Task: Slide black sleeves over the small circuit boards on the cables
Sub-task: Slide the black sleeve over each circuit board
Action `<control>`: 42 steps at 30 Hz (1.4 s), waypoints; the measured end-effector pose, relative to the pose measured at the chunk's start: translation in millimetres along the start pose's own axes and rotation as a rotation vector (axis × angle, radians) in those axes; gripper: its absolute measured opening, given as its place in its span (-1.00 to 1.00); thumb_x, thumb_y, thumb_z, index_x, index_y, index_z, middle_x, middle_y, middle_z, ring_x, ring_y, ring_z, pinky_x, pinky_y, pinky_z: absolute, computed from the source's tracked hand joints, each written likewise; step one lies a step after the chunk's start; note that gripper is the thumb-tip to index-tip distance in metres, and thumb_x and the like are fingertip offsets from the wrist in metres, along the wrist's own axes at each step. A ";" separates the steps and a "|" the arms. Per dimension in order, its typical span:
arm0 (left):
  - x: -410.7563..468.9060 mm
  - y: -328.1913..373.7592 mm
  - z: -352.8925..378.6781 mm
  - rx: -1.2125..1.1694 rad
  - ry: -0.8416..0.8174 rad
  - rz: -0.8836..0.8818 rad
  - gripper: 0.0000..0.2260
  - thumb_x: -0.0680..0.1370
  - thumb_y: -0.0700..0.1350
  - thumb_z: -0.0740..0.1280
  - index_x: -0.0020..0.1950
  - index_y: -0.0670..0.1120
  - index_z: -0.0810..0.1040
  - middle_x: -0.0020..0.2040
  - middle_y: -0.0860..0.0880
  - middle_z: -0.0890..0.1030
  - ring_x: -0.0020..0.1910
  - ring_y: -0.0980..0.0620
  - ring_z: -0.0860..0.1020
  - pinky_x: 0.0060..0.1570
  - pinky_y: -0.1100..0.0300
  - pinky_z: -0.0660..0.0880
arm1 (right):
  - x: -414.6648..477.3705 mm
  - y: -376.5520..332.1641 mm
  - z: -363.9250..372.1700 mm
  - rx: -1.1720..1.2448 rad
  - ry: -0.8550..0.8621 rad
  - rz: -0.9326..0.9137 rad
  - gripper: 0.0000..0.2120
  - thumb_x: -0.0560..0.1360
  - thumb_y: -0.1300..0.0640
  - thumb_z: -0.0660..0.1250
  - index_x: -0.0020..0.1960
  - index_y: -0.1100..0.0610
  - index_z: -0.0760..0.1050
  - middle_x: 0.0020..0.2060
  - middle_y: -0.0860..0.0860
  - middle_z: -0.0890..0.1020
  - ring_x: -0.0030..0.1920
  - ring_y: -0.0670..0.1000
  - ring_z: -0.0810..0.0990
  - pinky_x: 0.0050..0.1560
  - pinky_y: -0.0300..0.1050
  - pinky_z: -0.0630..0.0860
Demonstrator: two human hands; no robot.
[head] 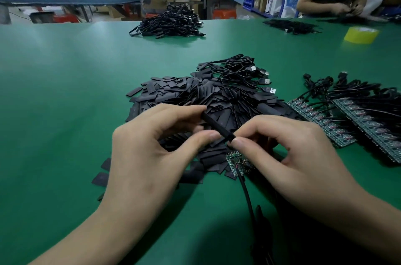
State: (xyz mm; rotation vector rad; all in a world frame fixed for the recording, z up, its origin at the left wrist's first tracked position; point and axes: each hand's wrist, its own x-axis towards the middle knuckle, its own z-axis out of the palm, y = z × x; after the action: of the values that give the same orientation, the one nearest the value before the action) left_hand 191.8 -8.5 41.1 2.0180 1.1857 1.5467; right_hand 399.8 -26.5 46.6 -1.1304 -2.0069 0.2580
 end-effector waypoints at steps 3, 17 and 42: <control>0.3 0.3 1.0 0.029 -0.059 0.015 -0.58 0.37 0.16 0.55 0.18 0.07 0.68 -0.02 0.16 0.68 -0.01 0.13 0.68 0.08 0.24 0.58 | -0.6 0.2 0.5 -0.063 -0.001 -0.076 -0.91 0.58 0.07 0.36 -0.08 0.03 0.60 -0.25 -0.12 0.59 -0.21 -0.06 0.58 -0.20 -0.07 0.48; 1.8 1.9 0.3 0.047 -0.086 0.077 -0.60 0.39 0.06 0.54 0.20 0.00 0.65 0.08 0.14 0.66 0.10 0.08 0.65 0.17 0.19 0.55 | 0.0 -0.3 -2.6 -0.131 -0.025 -0.165 -0.91 0.58 0.15 0.35 0.01 0.09 0.63 -0.16 -0.10 0.58 -0.12 -0.10 0.56 -0.10 -0.09 0.51; 6.3 -15.1 -8.2 0.209 -0.089 -0.023 -0.58 0.46 0.15 0.45 0.27 0.03 0.64 0.11 0.19 0.64 0.14 0.24 0.59 0.23 0.21 0.49 | 40.1 18.7 -57.1 -0.319 -0.066 0.125 -0.86 0.58 -0.04 0.30 -0.10 -0.14 0.61 -0.41 -0.29 0.64 -0.47 -0.34 0.56 -0.34 -0.52 0.39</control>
State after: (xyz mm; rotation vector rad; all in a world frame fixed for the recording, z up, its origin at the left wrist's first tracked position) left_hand 178.5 3.6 37.5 2.1700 1.3804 1.3557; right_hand 441.8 4.9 96.3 -1.4663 -2.0871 0.0373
